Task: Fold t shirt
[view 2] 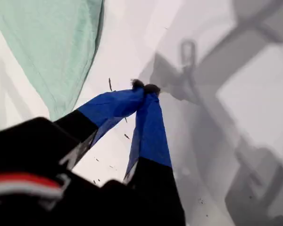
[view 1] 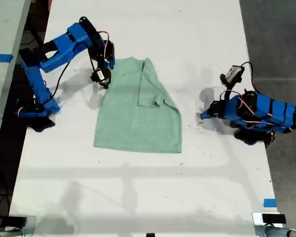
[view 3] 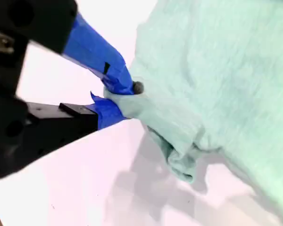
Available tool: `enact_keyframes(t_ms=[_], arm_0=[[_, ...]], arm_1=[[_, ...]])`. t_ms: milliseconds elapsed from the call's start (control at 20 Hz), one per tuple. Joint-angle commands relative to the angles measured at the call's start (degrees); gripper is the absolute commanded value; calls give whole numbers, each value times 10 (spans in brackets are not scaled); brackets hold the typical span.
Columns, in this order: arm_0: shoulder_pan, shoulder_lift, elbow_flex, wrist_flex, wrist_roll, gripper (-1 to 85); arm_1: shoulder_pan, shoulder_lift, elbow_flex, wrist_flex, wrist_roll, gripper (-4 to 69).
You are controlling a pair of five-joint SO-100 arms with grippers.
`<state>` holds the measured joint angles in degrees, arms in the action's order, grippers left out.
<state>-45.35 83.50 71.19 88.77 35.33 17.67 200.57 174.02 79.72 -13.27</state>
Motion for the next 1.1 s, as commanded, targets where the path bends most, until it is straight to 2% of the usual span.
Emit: enact_keyframes(t_ms=[0,200,250,300,350,450,550,600,650,750,850,950,1050], arm_0=[[84,-51,-131,11,-62,0],[154,-120,-169,-42,-124,-1],[160,-129,-169,-48,-134,100],[162,-130,-169,-52,-134,296],[159,-120,-169,-52,-131,351],[147,-59,-169,-44,-123,321],[120,38,-160,-20,-120,240],[101,93,-150,-9,-107,151],[80,160,-119,3,-117,0],[68,290,-64,4,-99,0],[98,412,29,-10,-101,0],[125,577,214,-55,-150,0],[156,792,421,-146,-185,0]], arm_1=[[-6,5,8,-3,-6,-5],[-7,5,8,-3,-6,-5],[-7,5,8,-3,-6,-5],[-8,5,8,-3,-7,-5],[-8,5,8,-3,-7,-5],[-8,5,8,-3,-7,-5],[-8,5,8,-3,-7,-5],[-8,5,8,-3,-7,-5],[-8,5,8,-3,-7,-5],[-8,5,8,-3,-7,-5],[-8,5,8,-3,-7,-5],[-8,5,8,-3,-7,-5],[-8,5,8,-3,-6,-5]])
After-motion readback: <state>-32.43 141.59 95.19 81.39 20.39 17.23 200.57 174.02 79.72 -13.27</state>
